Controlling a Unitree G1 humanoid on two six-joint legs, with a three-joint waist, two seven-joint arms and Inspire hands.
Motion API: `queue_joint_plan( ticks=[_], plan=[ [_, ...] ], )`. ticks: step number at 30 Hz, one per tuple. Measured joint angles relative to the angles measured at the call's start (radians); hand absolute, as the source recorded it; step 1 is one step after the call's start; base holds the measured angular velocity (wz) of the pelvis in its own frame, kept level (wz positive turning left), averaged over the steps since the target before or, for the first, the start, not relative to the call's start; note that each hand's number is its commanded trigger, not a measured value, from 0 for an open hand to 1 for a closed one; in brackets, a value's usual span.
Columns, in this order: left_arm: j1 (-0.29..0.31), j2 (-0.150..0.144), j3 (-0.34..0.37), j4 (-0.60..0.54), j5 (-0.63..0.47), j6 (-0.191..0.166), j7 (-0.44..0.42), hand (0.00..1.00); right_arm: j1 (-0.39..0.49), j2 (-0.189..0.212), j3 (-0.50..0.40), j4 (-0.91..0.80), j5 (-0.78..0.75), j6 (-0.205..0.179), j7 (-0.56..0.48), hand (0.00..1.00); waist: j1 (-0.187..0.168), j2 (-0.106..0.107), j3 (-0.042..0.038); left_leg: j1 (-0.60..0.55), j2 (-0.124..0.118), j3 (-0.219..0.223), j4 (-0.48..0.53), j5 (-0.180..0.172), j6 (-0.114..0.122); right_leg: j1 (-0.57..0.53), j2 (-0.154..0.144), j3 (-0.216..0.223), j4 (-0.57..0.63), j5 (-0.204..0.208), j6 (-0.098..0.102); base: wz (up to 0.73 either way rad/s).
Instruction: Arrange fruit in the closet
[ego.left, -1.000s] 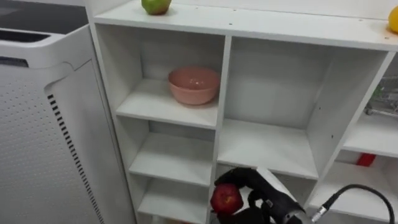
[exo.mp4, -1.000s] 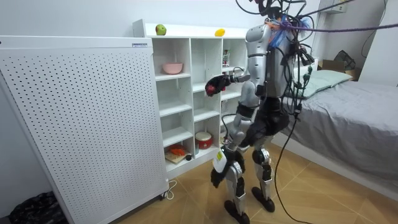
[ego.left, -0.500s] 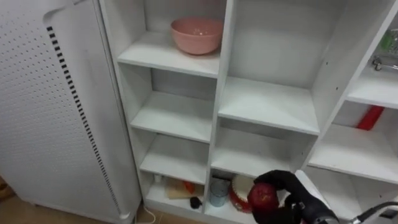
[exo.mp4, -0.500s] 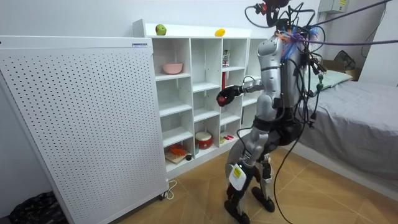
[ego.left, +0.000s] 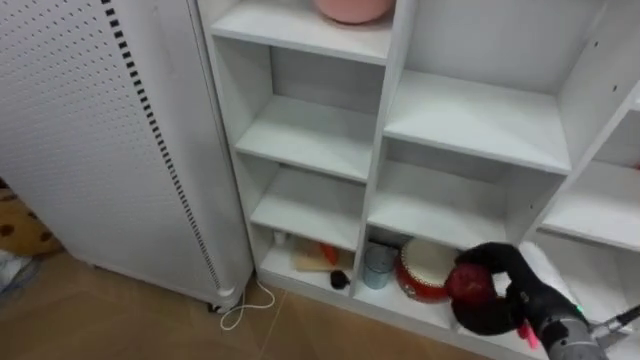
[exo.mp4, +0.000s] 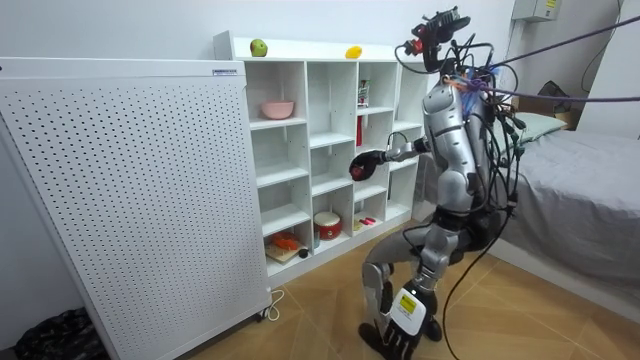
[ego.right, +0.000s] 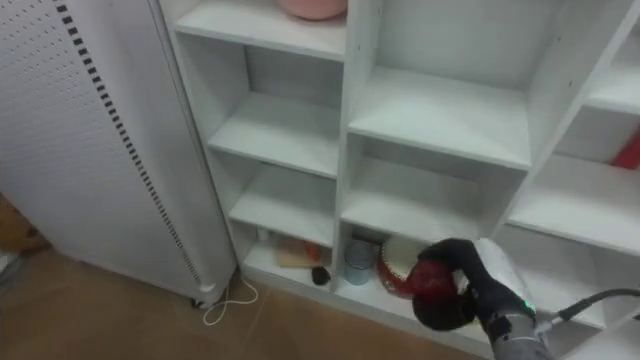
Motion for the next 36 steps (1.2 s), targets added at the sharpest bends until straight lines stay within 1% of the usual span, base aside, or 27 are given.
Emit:
queue_joint_plan(
  ticks=[2, 4, 5, 6, 7, 8, 9, 11, 13, 14, 15, 16, 18, 19, 20, 22, 25, 27, 28, 31, 32, 34, 36],
  plan=[
    [0.013, 0.001, 0.000, -0.027, -0.001, 0.016, 0.001, 0.00, -0.047, -0.015, 0.027, 0.028, 0.003, 0.000, -0.027, 1.00, 0.002, 0.000, 0.0005, -0.024, 0.000, -0.001, 0.032, -0.014, 0.002, -0.015, -0.010, -0.006, 0.029, -0.014, -0.005, 0.07],
    [0.016, 0.001, 0.000, -0.047, -0.001, 0.025, 0.004, 0.00, -0.067, -0.020, 0.028, 0.035, 0.002, 0.005, -0.047, 1.00, 0.007, 0.000, 0.0006, -0.050, 0.000, -0.003, 0.057, -0.023, 0.005, -0.035, -0.012, -0.006, 0.051, -0.028, 0.000, 0.07],
    [0.017, 0.002, 0.000, -0.067, -0.001, 0.037, 0.004, 0.00, -0.080, -0.029, 0.032, 0.035, -0.006, 0.010, -0.057, 1.00, 0.012, -0.003, 0.0013, -0.070, 0.000, -0.003, 0.072, -0.025, 0.009, -0.055, -0.017, -0.005, 0.066, -0.032, -0.001, 0.06],
    [0.017, 0.003, -0.001, -0.070, -0.002, 0.038, 0.004, 0.00, -0.087, -0.036, 0.037, 0.035, -0.014, 0.014, -0.062, 1.00, 0.014, -0.005, 0.0023, -0.079, -0.001, -0.002, 0.079, -0.026, 0.011, -0.063, -0.021, -0.005, 0.076, -0.034, -0.002, 0.03],
    [0.018, 0.005, -0.004, -0.073, -0.011, 0.039, 0.004, 0.00, -0.105, -0.041, 0.054, 0.035, -0.022, 0.029, -0.070, 1.00, 0.016, -0.006, 0.0027, -0.094, -0.003, 0.000, 0.098, -0.032, 0.014, -0.077, -0.028, -0.005, 0.093, -0.041, -0.004, 0.00],
    [0.020, 0.009, -0.006, -0.076, -0.012, 0.047, 0.004, 0.00, -0.119, -0.041, 0.072, 0.035, -0.024, 0.041, -0.077, 1.00, 0.018, -0.006, 0.0029, -0.107, -0.002, -0.001, 0.117, -0.041, 0.014, -0.087, -0.030, -0.005, 0.109, -0.048, -0.004, 0.00],
    [0.020, 0.012, -0.009, -0.080, -0.014, 0.053, 0.004, 0.00, -0.123, -0.041, 0.076, 0.035, -0.024, 0.045, -0.078, 1.00, 0.018, -0.006, 0.0029, -0.112, -0.003, -0.001, 0.125, -0.045, 0.015, -0.091, -0.032, -0.005, 0.117, -0.052, -0.004, 0.03],
    [0.020, 0.023, -0.012, -0.089, -0.041, 0.066, 0.003, 0.00, -0.144, -0.048, 0.101, 0.035, -0.024, 0.062, -0.089, 1.00, 0.018, -0.006, 0.0029, -0.136, -0.015, -0.002, 0.152, -0.053, 0.019, -0.109, -0.046, -0.005, 0.146, -0.069, 0.000, 0.13],
    [0.017, 0.031, -0.012, -0.091, -0.058, 0.066, 0.003, 0.00, -0.165, -0.051, 0.105, 0.038, -0.011, 0.067, -0.097, 1.00, 0.019, -0.008, 0.0039, -0.156, -0.020, -0.003, 0.165, -0.054, 0.020, -0.127, -0.051, -0.004, 0.162, -0.074, 0.004, 0.10],
    [0.012, 0.037, -0.018, -0.086, -0.074, 0.068, 0.003, 0.00, -0.178, -0.052, 0.107, 0.040, 0.006, 0.067, -0.114, 1.00, 0.020, -0.013, 0.0064, -0.166, -0.027, 0.000, 0.168, -0.055, 0.021, -0.140, -0.061, -0.001, 0.172, -0.077, 0.004, 0.10],
    [0.009, 0.039, -0.022, -0.086, -0.079, 0.071, 0.003, 0.00, -0.184, -0.053, 0.109, 0.042, 0.015, 0.066, -0.126, 1.00, 0.019, -0.014, 0.0067, -0.172, -0.034, -0.001, 0.169, -0.055, 0.021, -0.145, -0.063, 0.000, 0.174, -0.079, 0.007, 0.11],
    [0.005, 0.044, -0.030, -0.086, -0.089, 0.075, 0.003, 0.00, -0.196, -0.055, 0.118, 0.051, 0.034, 0.066, -0.147, 1.00, 0.020, -0.018, 0.0086, -0.179, -0.035, 0.000, 0.169, -0.053, 0.021, -0.153, -0.064, 0.003, 0.177, -0.080, 0.009, 0.09],
    [0.003, 0.054, -0.044, -0.086, -0.089, 0.075, 0.002, 0.00, -0.213, -0.055, 0.145, 0.073, 0.046, 0.065, -0.169, 1.00, 0.020, -0.027, 0.0136, -0.183, -0.037, 0.002, 0.171, -0.054, 0.022, -0.157, -0.069, 0.003, 0.182, -0.081, 0.009, 0.05],
    [-0.004, 0.063, -0.049, -0.082, -0.089, 0.075, 0.001, 0.00, -0.215, -0.055, 0.146, 0.072, 0.050, 0.065, -0.175, 1.00, 0.020, -0.038, 0.0143, -0.192, -0.037, 0.004, 0.172, -0.053, 0.021, -0.166, -0.072, 0.003, 0.186, -0.084, 0.010, 0.05],
    [-0.021, 0.066, -0.049, -0.067, -0.089, 0.076, 0.001, 0.00, -0.222, -0.055, 0.147, 0.073, 0.061, 0.064, -0.182, 1.00, 0.020, -0.044, 0.0162, -0.203, -0.034, 0.004, 0.175, -0.053, 0.021, -0.177, -0.072, 0.001, 0.189, -0.085, 0.008, 0.05],
    [-0.041, 0.066, -0.054, -0.050, -0.091, 0.078, 0.001, 0.00, -0.229, -0.055, 0.152, 0.073, 0.075, 0.064, -0.198, 1.00, 0.019, -0.050, 0.0184, -0.214, -0.034, 0.002, 0.180, -0.053, 0.021, -0.185, -0.072, 0.000, 0.191, -0.084, 0.006, 0.00],
    [-0.053, 0.066, -0.069, -0.047, -0.110, 0.078, 0.002, 0.00, -0.236, -0.055, 0.154, 0.076, 0.122, 0.064, -0.219, 1.00, 0.018, -0.051, 0.0181, -0.221, -0.035, 0.002, 0.183, -0.054, 0.024, -0.189, -0.072, 0.000, 0.191, -0.084, 0.006, 0.00],
    [-0.063, 0.066, -0.071, -0.041, -0.115, 0.079, 0.005, 0.00, -0.262, -0.055, 0.168, 0.106, 0.148, 0.065, -0.244, 1.00, 0.015, -0.055, 0.0198, -0.225, -0.035, 0.002, 0.184, -0.054, 0.025, -0.193, -0.072, 0.000, 0.191, -0.085, 0.007, 0.00],
    [-0.071, 0.067, -0.071, -0.028, -0.119, 0.079, 0.010, 0.00, -0.283, -0.055, 0.184, 0.131, 0.177, 0.067, -0.252, 1.00, 0.014, -0.059, 0.0208, -0.225, -0.035, 0.002, 0.184, -0.055, 0.025, -0.193, -0.072, 0.000, 0.191, -0.085, 0.007, 0.00],
    [-0.074, 0.068, -0.071, -0.007, -0.130, 0.082, 0.030, 0.00, -0.314, -0.060, 0.184, 0.158, 0.250, 0.076, -0.286, 1.00, 0.012, -0.076, 0.0246, -0.225, -0.035, 0.002, 0.184, -0.057, 0.025, -0.193, -0.072, -0.001, 0.189, -0.085, 0.007, 0.00],
    [-0.074, 0.070, -0.071, -0.002, -0.135, 0.092, 0.033, 0.00, -0.314, -0.066, 0.184, 0.158, 0.268, 0.077, -0.304, 1.00, 0.012, -0.083, 0.0241, -0.226, -0.035, 0.001, 0.184, -0.058, 0.025, -0.192, -0.072, -0.003, 0.188, -0.085, 0.007, 0.00],
    [-0.074, 0.071, -0.071, 0.004, -0.155, 0.101, 0.047, 0.00, -0.315, -0.069, 0.184, 0.159, 0.294, 0.077, -0.335, 1.00, 0.009, -0.091, 0.0242, -0.227, -0.035, -0.001, 0.185, -0.059, 0.026, -0.192, -0.072, -0.005, 0.186, -0.085, 0.007, 0.00],
    [-0.074, 0.071, -0.071, 0.010, -0.157, 0.103, 0.053, 0.00, -0.315, -0.069, 0.183, 0.159, 0.316, 0.079, -0.362, 1.00, 0.007, -0.092, 0.0242, -0.229, -0.035, -0.004, 0.187, -0.060, 0.027, -0.190, -0.072, -0.009, 0.184, -0.085, 0.007, 0.00]
  ],
)
